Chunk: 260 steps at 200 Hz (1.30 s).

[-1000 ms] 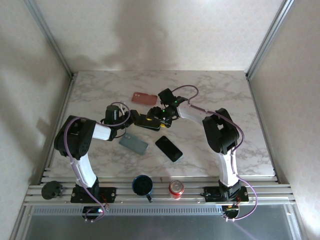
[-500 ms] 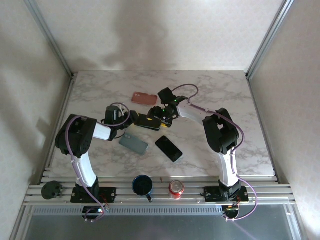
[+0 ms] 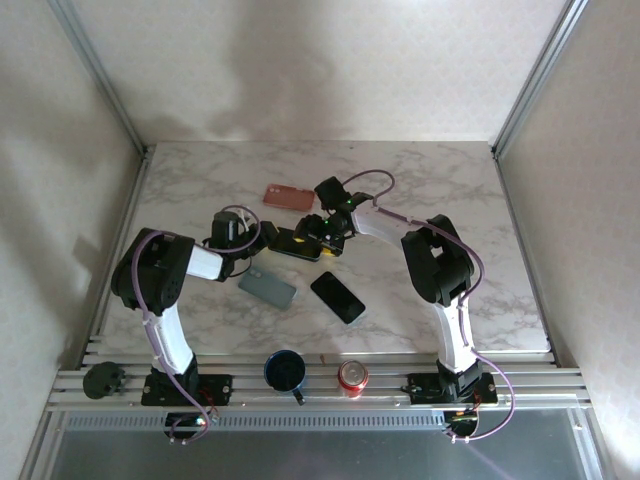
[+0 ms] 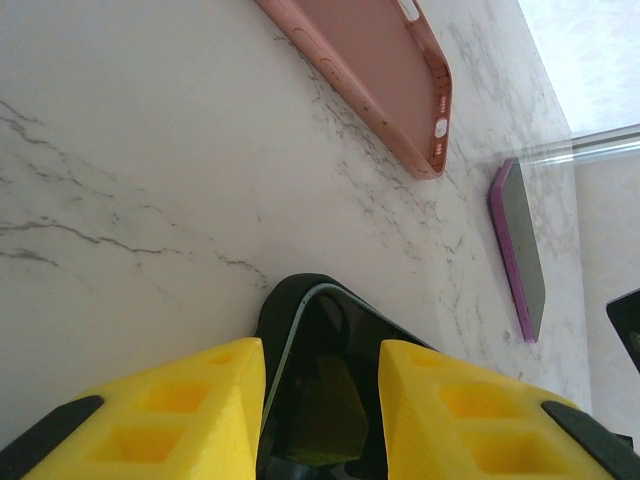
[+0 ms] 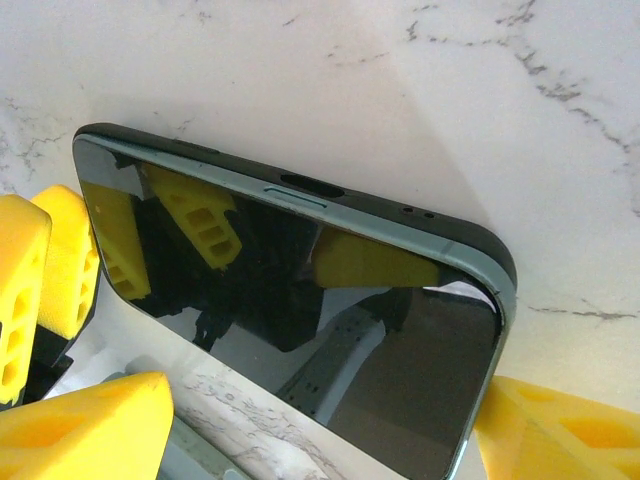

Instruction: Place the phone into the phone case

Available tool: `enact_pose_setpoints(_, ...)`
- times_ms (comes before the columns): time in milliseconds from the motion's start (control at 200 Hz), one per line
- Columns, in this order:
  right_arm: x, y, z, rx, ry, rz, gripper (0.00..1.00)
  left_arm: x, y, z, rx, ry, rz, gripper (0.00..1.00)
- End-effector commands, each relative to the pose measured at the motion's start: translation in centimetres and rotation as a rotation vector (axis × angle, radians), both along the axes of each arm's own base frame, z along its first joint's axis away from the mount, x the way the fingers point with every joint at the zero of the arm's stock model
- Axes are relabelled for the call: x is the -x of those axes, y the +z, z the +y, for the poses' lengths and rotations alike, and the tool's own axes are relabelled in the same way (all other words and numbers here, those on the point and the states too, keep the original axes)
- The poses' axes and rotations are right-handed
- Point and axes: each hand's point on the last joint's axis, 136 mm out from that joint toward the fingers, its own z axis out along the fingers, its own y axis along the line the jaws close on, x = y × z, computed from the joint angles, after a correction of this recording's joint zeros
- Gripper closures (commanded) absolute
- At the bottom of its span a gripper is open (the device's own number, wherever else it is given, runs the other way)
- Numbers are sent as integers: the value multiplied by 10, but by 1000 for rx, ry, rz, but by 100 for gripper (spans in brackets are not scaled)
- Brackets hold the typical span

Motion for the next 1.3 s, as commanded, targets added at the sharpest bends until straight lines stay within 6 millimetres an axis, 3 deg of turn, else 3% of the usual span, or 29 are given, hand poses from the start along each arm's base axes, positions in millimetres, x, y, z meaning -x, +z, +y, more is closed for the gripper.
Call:
enact_pose_setpoints(0, -2, 7, 13, -22, 27, -18, 21, 11, -21, -8, -9, -24, 55, 65)
enact_pose_setpoints(1011, 5, 24, 0, -21, 36, -60, 14, -13, 14, 6, -119, 15, -8, 66)
enact_pose_setpoints(1297, 8, 36, -9, -38, 25, -92, 14, -22, 24, 9, -169, 6, -24, 77)
